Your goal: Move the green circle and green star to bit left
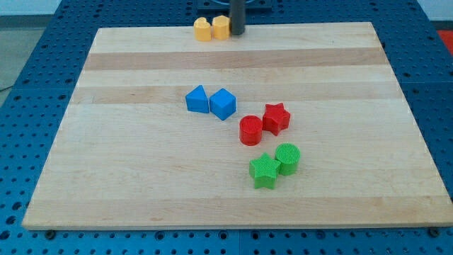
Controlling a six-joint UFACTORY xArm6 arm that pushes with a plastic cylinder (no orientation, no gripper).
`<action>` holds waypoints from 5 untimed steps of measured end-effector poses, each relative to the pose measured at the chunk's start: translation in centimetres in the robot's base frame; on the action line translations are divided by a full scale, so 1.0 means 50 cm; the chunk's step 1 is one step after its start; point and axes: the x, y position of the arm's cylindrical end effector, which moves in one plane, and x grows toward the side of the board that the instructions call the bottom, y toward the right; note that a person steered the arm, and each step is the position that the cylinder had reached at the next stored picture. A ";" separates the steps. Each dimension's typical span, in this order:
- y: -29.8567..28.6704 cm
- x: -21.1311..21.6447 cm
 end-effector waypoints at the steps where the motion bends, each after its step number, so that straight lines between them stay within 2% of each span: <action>1: -0.008 0.013; 3: 0.102 0.068; 5: 0.117 0.068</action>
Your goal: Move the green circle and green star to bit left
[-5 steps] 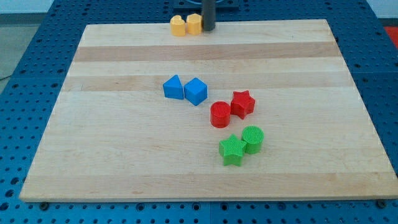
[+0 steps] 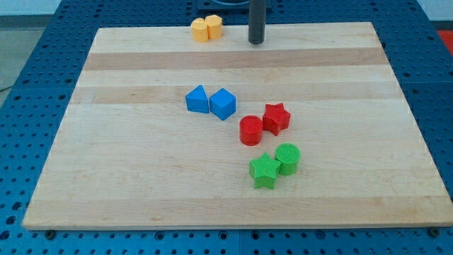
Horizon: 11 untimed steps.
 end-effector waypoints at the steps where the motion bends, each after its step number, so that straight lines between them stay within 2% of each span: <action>1: 0.164 0.026; 2: 0.316 0.106; 3: 0.442 0.221; 5: 0.435 0.491; 7: 0.327 0.702; 9: 0.190 0.723; 10: 0.238 0.693; 11: 0.233 0.633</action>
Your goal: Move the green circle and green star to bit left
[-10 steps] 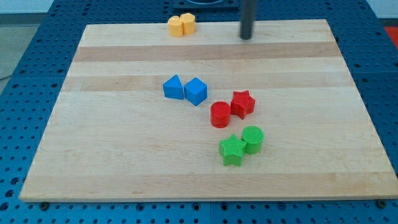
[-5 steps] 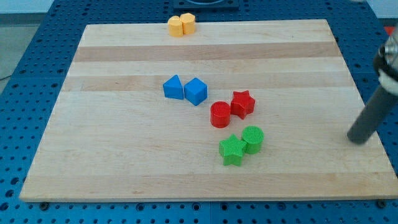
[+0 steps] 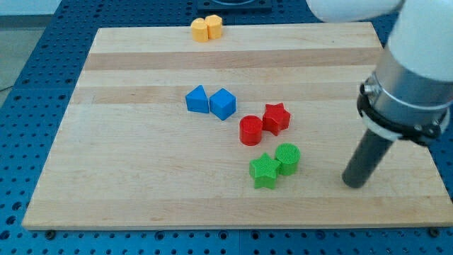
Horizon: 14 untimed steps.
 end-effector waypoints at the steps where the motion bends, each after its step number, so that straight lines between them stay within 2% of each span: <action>1: -0.002 -0.052; 2: -0.014 -0.094; 4: -0.149 -0.083; 10: -0.195 -0.001; 12: -0.057 -0.001; 13: -0.057 0.001; 14: -0.116 0.008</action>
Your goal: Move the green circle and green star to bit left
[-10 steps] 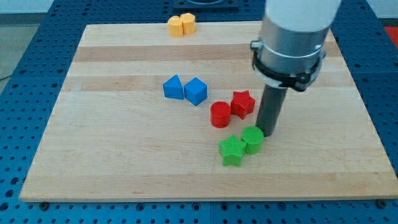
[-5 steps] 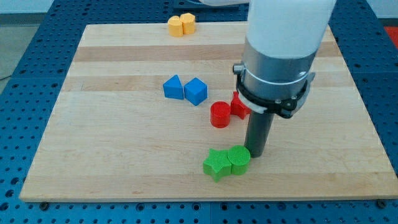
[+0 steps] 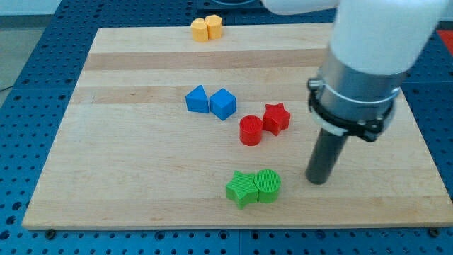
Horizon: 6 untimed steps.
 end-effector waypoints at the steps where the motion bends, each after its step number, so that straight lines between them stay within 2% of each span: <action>1: 0.005 0.000; 3: 0.032 0.023; 6: -0.049 0.034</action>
